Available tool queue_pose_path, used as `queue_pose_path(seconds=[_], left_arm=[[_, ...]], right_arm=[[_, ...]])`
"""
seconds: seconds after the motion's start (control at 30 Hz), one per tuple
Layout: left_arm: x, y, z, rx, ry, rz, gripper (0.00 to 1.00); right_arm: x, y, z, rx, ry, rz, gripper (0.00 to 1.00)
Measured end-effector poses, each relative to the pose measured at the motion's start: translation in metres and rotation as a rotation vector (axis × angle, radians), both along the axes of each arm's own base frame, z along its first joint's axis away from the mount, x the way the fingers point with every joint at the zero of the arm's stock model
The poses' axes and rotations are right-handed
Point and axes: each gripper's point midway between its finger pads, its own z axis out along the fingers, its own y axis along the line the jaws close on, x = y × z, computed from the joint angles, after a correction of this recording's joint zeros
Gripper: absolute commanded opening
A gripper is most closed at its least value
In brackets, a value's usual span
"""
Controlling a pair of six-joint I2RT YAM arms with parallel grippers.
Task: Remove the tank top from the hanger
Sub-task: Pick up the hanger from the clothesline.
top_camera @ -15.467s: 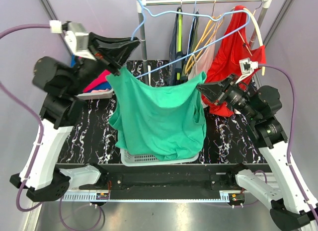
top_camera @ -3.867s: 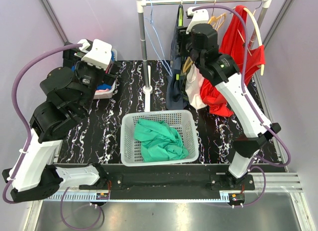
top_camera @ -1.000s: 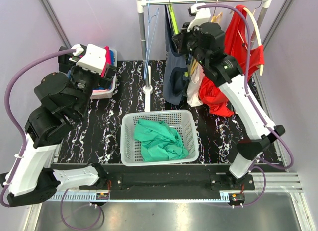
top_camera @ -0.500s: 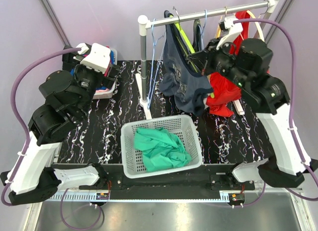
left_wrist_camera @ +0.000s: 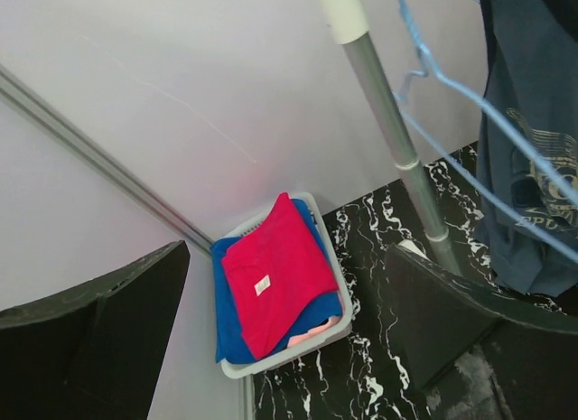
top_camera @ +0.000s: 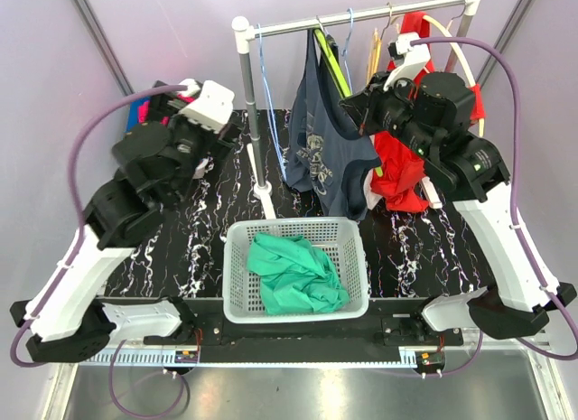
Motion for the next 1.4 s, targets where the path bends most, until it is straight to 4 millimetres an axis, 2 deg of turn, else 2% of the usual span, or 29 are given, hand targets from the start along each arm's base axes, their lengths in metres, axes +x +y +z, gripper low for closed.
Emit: queue_pose_path(seconds=[0.07, 0.17, 0.3, 0.4, 0.47, 0.57, 0.67, 0.87, 1.07, 1.27, 1.4], left_arm=[[0.008, -0.007, -0.010, 0.012, 0.014, -0.008, 0.97], [0.036, -0.013, -0.029, 0.010, 0.071, 0.005, 0.96], [0.087, 0.002, -0.055, -0.020, 0.165, 0.087, 0.94], [0.116, 0.009, -0.086, -0.034, 0.252, 0.112, 0.94], [0.128, 0.007, -0.105, -0.042, 0.311, 0.100, 0.94], [0.137, -0.005, -0.118, -0.070, 0.365, 0.046, 0.94], [0.138, -0.018, -0.117, -0.118, 0.392, -0.028, 0.90], [0.121, -0.029, -0.115, -0.173, 0.419, -0.125, 0.83], [0.095, -0.032, -0.139, -0.199, 0.496, -0.181, 0.73], [0.085, -0.042, -0.185, -0.192, 0.625, -0.197, 0.70], [0.087, -0.051, -0.196, -0.199, 0.657, -0.204, 0.70]], right_arm=[[0.005, 0.000, -0.003, 0.001, 0.006, -0.018, 0.00], [0.010, 0.000, -0.005, 0.005, 0.010, -0.037, 0.00], [0.017, 0.002, -0.006, 0.016, 0.008, -0.051, 0.00], [0.021, 0.004, -0.007, 0.021, 0.008, -0.053, 0.00], [0.023, 0.004, -0.008, 0.021, 0.009, -0.055, 0.00], [0.024, 0.004, -0.008, 0.023, 0.009, -0.056, 0.00], [0.024, 0.004, -0.011, 0.022, 0.012, -0.056, 0.00], [0.021, 0.002, -0.017, 0.017, 0.018, -0.058, 0.00], [0.003, -0.011, -0.012, 0.035, 0.003, -0.058, 0.00], [-0.012, -0.020, -0.003, 0.062, -0.016, -0.050, 0.00], [-0.022, -0.019, 0.000, 0.075, -0.025, -0.018, 0.00]])
